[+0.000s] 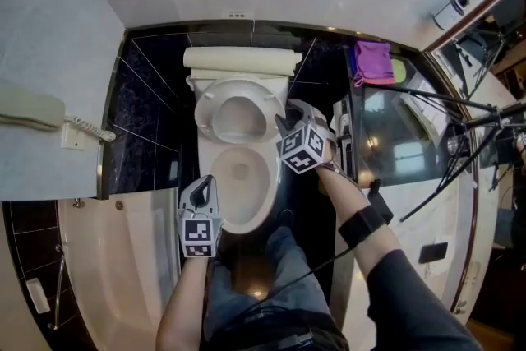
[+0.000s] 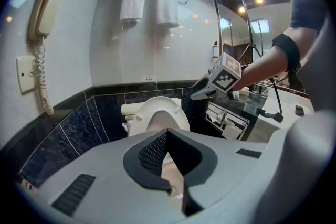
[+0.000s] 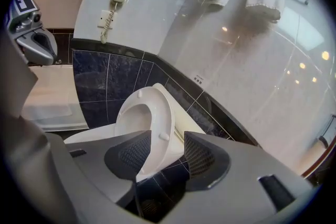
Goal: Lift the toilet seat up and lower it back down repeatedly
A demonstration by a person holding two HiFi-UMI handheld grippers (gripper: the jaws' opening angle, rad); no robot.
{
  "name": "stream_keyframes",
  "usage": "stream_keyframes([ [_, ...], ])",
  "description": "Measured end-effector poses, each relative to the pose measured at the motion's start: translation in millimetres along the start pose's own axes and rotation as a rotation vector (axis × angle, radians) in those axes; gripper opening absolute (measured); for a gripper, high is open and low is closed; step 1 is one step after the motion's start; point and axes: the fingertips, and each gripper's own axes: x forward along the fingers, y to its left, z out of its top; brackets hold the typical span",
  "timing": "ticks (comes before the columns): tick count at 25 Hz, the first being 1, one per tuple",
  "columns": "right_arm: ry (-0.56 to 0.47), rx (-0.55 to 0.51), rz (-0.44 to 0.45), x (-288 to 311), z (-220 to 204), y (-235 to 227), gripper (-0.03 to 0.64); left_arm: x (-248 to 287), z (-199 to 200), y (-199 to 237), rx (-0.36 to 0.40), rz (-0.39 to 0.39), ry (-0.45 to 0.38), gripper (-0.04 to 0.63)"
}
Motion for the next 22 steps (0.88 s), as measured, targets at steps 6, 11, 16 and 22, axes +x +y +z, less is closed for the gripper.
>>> stream_keyframes([
  [6,0.013,-0.032,0.001,66.2,-3.7,-4.3,0.218,36.4,-22.4,3.4,-0.048,0.027,0.018,0.000],
  [11,0.002,-0.074,-0.015,100.7,0.7,-11.1,0.216,58.2,-34.7,7.1,-0.077,0.042,0.026,0.000],
  [16,-0.005,-0.100,0.002,126.4,4.4,-10.1,0.177,71.7,-47.3,7.4,-0.104,0.052,0.042,0.000],
  [22,-0.010,-0.172,0.001,131.0,6.7,-0.7,0.115,73.6,-64.6,3.9,-0.124,0.051,0.069,0.000],
])
